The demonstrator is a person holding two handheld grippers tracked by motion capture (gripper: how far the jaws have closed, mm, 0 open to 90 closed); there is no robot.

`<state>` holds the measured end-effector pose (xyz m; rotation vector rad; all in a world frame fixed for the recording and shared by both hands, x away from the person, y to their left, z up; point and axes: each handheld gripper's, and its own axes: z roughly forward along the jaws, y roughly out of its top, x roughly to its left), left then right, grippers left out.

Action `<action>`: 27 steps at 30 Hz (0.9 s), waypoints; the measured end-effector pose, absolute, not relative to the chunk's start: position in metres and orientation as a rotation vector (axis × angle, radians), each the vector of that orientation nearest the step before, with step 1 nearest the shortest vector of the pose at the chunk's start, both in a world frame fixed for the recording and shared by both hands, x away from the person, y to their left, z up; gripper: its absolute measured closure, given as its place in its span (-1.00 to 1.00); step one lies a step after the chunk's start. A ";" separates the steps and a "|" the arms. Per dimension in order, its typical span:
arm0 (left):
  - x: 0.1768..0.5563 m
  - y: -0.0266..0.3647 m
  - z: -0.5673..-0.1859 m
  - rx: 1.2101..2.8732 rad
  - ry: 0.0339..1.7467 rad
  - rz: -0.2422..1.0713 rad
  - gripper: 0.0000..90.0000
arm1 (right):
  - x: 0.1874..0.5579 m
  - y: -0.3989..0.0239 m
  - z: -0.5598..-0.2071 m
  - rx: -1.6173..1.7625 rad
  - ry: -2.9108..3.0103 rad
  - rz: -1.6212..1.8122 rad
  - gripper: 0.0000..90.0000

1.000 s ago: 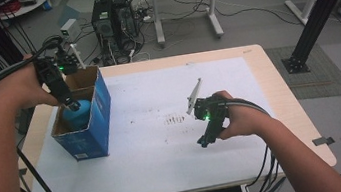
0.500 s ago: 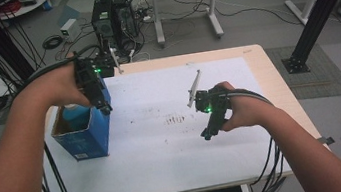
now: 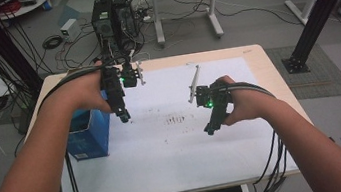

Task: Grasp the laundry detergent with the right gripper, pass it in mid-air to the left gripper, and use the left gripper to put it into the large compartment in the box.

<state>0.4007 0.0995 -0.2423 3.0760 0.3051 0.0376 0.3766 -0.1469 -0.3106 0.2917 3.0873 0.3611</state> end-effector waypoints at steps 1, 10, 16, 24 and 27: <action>0.401 0.098 -0.244 3.076 0.300 0.033 -0.60 | 0.377 -0.147 -0.311 0.296 3.091 0.352 -0.70; 0.406 0.083 -0.264 3.088 0.210 0.008 -0.73 | 0.383 -0.144 -0.315 0.292 3.116 0.295 -0.71; 0.409 0.080 -0.267 3.065 0.171 0.001 -0.75 | 0.388 -0.142 -0.315 0.291 3.122 0.251 -0.71; 0.410 0.080 -0.267 3.062 0.195 0.013 -0.77 | 0.393 -0.144 -0.315 0.265 3.118 0.243 -0.70; 0.407 0.078 -0.266 3.066 0.187 0.015 -0.77 | 0.392 -0.147 -0.314 0.313 3.117 0.232 -0.71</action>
